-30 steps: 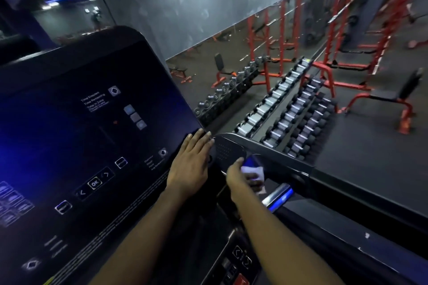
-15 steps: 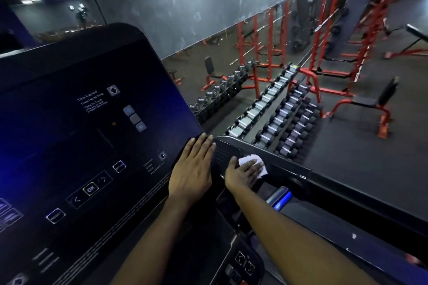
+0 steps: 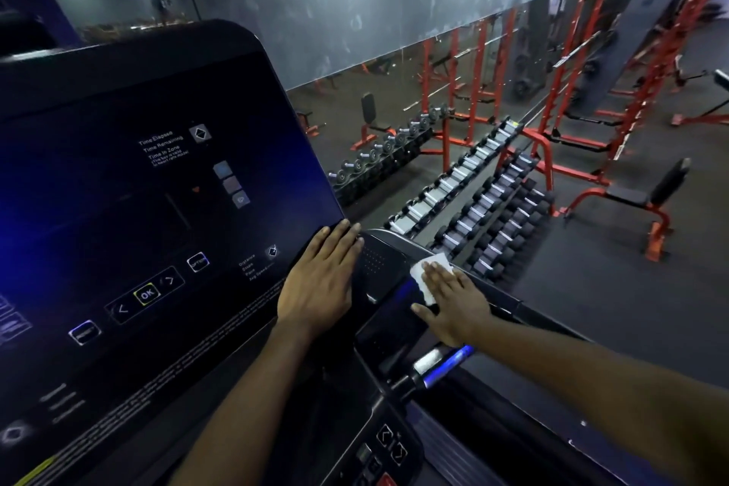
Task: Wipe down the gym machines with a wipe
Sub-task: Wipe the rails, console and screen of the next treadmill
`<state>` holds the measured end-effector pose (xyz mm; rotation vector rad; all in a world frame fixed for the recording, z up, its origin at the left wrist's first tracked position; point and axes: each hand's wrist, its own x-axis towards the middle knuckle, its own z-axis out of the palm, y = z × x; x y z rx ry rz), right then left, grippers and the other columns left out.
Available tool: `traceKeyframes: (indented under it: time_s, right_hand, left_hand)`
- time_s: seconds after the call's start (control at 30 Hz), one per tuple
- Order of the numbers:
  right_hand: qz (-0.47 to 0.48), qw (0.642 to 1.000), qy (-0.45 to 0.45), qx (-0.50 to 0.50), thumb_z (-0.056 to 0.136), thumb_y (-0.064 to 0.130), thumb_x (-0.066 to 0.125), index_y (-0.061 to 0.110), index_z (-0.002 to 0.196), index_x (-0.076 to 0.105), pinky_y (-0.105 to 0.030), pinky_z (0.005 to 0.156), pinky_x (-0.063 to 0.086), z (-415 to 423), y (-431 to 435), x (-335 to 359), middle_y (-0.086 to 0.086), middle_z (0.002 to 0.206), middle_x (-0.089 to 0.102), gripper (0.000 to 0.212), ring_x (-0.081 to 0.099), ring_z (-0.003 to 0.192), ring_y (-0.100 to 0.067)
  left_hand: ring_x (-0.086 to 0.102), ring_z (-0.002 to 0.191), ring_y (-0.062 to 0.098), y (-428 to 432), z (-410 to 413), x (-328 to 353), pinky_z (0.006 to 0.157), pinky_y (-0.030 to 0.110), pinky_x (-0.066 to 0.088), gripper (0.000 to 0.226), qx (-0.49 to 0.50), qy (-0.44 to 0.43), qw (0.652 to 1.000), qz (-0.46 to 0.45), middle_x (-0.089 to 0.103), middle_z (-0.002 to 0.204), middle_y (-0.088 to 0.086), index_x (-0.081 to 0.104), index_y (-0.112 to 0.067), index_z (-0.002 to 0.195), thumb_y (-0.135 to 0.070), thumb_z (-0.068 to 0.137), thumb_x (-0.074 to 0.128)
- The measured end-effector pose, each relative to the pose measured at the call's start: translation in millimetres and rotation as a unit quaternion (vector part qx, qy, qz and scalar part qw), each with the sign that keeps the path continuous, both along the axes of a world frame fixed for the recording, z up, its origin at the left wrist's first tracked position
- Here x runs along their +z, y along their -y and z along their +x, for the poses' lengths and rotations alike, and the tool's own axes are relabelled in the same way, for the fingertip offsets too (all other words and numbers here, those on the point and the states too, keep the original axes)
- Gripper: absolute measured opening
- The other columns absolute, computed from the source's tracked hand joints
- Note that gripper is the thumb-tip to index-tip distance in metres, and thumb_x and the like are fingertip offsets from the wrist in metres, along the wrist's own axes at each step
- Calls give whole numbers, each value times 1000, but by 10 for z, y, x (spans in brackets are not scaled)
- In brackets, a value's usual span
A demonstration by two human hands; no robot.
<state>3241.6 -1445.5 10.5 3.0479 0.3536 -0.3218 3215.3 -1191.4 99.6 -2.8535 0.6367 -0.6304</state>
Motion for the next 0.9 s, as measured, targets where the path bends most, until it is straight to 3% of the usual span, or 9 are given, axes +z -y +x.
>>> traceKeyframes:
  time_s: [0.1, 0.2, 0.3, 0.33, 0.43, 0.6, 0.7, 0.77, 0.9]
  right_hand:
    - [-50, 994, -31, 91, 49, 81, -41, 22, 162, 1, -37, 125, -10, 3, 328, 120, 11, 167, -10, 135, -17, 152, -6]
    - [-80, 987, -46, 129, 63, 89, -28, 19, 162, 12, -37, 126, -8, -43, 539, 142, 9, 169, 3, 128, -12, 154, -6]
    - [-104, 981, -54, 154, 42, 91, -39, 18, 161, 19, -37, 126, -7, 0, 510, 136, 8, 169, 6, 151, -11, 154, -5]
    - [-114, 978, -57, 167, 46, 89, -38, 18, 161, 18, -37, 126, -9, 17, 474, 151, 8, 169, 6, 146, -12, 153, -4]
    - [-137, 970, -67, 191, 87, 79, -10, 20, 162, 8, -38, 124, -15, 67, 445, 187, 10, 169, 1, 97, -17, 151, -2]
    - [-148, 969, -66, 186, 93, 78, 5, 13, 160, 18, -39, 124, -14, -39, 615, 213, 6, 169, 12, 94, -10, 153, -2]
    - [-87, 978, -18, 186, 95, 75, 4, 20, 162, 8, -37, 125, -12, -43, 668, 90, 6, 169, 5, 87, -10, 154, -5]
    - [-1, 985, 26, 173, 88, 79, -8, 23, 163, 6, -35, 125, -10, -7, 694, -4, 6, 170, 5, 95, -11, 154, -7]
    - [54, 979, 51, 190, 95, 72, 0, 17, 161, 20, -33, 125, -9, -34, 707, -43, 5, 169, 1, 88, -12, 153, -5]
  left_hand:
    - [1, 157, 16, -9, 13, -19, 127, 41, 5, 57, 8, -6, 1000, 8, 13, 169, 0, 31, -16, 158, -27, 102, 37]
    - [5, 157, 16, 12, 17, -16, 127, 41, 8, 56, 13, 2, 1000, 15, 15, 168, 0, 32, -16, 157, -30, 104, 31]
    - [13, 155, 16, 57, 4, 1, 126, 40, 8, 56, 31, 8, 999, 4, 23, 166, 0, 40, -15, 154, -29, 100, 36]
    - [12, 156, 16, 82, -5, -1, 126, 40, 6, 56, 36, 3, 999, 0, 22, 166, 0, 39, -15, 154, -28, 99, 41]
    - [7, 156, 16, 165, -29, -35, 126, 40, 2, 63, 60, -15, 998, -16, 17, 168, 0, 37, -15, 156, -25, 96, 54]
    - [-2, 156, 14, 231, -45, -62, 126, 40, -4, 69, 92, -31, 995, -24, 8, 169, -2, 30, -17, 159, -25, 95, 55]
    - [-7, 156, 14, 286, -45, -100, 126, 40, -6, 70, 110, -32, 993, -30, 2, 170, -3, 25, -18, 160, -25, 96, 52]
    - [-6, 156, 14, 326, -46, -120, 126, 41, -6, 70, 122, -32, 991, -37, 2, 169, -2, 28, -17, 159, -24, 95, 54]
    - [-6, 156, 13, 373, -48, -119, 125, 39, -9, 69, 133, -42, 989, -46, 3, 169, -3, 28, -17, 159, -20, 95, 53]
